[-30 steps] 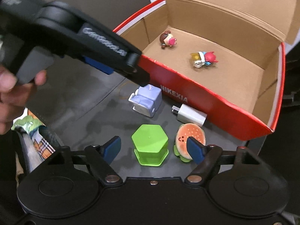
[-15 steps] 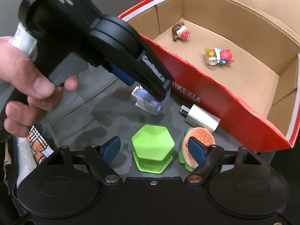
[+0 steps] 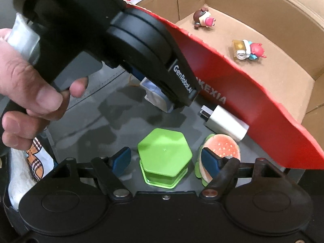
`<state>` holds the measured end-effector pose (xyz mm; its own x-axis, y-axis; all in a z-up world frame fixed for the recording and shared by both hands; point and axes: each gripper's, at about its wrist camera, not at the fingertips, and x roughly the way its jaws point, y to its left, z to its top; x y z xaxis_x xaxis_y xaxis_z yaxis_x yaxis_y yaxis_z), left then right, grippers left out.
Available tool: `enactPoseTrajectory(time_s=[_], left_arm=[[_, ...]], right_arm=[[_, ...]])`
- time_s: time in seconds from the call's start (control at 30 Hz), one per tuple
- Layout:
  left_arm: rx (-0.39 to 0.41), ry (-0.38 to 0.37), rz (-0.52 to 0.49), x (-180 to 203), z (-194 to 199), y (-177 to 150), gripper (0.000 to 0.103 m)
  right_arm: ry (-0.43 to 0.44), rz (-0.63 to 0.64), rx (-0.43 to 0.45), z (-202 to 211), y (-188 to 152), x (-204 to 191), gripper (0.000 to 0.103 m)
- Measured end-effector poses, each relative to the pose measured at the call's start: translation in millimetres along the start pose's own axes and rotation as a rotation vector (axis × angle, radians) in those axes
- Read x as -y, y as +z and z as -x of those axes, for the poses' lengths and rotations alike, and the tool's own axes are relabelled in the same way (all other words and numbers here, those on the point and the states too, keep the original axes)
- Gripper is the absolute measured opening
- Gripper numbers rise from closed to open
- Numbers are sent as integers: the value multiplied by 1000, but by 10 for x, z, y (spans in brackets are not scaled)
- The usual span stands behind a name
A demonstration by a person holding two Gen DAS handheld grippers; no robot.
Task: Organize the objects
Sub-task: 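Grasp the white cube with the left tool while the right tool grasps the green hexagonal cup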
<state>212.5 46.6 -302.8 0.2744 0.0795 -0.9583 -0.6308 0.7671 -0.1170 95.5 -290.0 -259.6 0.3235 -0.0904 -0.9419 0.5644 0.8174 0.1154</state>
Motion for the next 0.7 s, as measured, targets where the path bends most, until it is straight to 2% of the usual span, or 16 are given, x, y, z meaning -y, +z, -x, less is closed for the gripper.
enactPoseTrajectory(time_s=[0.2,0.27,0.33,0.7], left_arm=[[-3,15,7,-61,77,-35,47],[0,19,2,-70,111,-49,47],[-1,25,-3,-77,135,-59,47],[18,33,-26,-165,468,-111,47]], right_arm=[[14,26,8,-124,64,12,71],[16,46,-5,-185,64,-12,65],[7,51,-22,-253,55,-22,52],[6,-137,27,-130,33,177,51]])
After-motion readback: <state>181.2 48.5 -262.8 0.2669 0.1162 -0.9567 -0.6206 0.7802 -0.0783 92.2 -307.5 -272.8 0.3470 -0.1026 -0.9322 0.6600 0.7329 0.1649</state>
